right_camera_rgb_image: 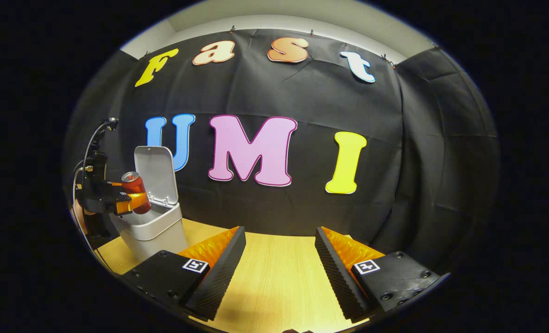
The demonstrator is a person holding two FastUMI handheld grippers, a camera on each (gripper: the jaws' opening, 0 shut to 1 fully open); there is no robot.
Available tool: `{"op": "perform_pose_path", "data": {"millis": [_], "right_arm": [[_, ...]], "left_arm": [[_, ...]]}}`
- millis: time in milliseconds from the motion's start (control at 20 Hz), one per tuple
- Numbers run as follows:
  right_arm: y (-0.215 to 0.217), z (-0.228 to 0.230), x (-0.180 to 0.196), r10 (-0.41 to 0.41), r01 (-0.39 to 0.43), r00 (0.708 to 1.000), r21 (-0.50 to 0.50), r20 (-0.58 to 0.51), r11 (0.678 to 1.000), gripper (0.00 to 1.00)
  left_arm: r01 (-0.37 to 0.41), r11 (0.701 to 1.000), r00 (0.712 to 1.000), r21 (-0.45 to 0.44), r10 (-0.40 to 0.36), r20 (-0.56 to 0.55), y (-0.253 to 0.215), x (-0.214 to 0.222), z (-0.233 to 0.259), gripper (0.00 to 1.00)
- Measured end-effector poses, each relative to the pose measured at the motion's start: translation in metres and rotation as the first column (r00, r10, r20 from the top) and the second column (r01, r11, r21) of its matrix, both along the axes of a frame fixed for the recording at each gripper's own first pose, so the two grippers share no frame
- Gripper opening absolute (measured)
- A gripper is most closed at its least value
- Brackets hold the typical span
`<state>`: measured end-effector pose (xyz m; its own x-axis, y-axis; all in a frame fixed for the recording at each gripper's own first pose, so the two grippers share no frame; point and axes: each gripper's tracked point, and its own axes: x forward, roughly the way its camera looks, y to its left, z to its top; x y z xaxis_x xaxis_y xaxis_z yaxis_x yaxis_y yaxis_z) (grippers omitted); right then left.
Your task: Press the lid of the desktop garbage bin to open it, pick up the crumpled paper on the desktop and throw it into the bin, then pick up the pop can on the desktop and drop it into the bin, and finally close the garbage bin lid.
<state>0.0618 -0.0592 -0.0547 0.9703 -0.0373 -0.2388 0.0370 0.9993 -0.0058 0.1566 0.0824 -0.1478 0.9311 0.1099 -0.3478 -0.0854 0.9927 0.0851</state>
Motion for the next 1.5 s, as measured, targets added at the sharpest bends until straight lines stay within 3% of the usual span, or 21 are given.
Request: {"op": "perform_pose_path", "data": {"millis": [250,800,950,1100,1250,1500], "right_arm": [[-0.001,-0.004,-0.011,-0.013,0.013,1.0,-0.006,-0.011,1.0,0.98],[-0.005,-0.012,-0.026,-0.034,0.034,0.999,-0.005,-0.032,0.999,0.98],[-0.007,-0.014,-0.028,-0.042,0.042,0.998,0.004,-0.04,0.999,0.98],[-0.008,-0.014,-0.029,-0.043,0.044,0.998,0.005,-0.042,0.999,0.98],[-0.007,-0.017,-0.028,-0.036,0.036,0.998,0.002,-0.05,0.999,0.98],[-0.003,-0.022,-0.025,-0.026,0.027,0.998,0.014,-0.063,1.0,0.98]], "left_arm": [[-0.035,0.999,0.999,-0.04,0.034,-0.013,0.004,-0.003,-0.014,0.86],[-0.045,0.999,0.999,-0.024,0.044,-0.026,0.006,-0.007,-0.022,0.94],[-0.05,0.999,0.999,-0.02,0.051,0.006,0.006,-0.007,0.001,0.94],[-0.107,0.994,0.994,0.014,0.106,0.03,0.022,-0.007,0.026,0.94],[-0.094,0.995,0.993,0.035,0.091,0.076,0.025,0.0,0.063,0.94],[-0.099,0.993,0.985,-0.068,0.108,0.136,0.035,0.023,0.116,0.94]]}}
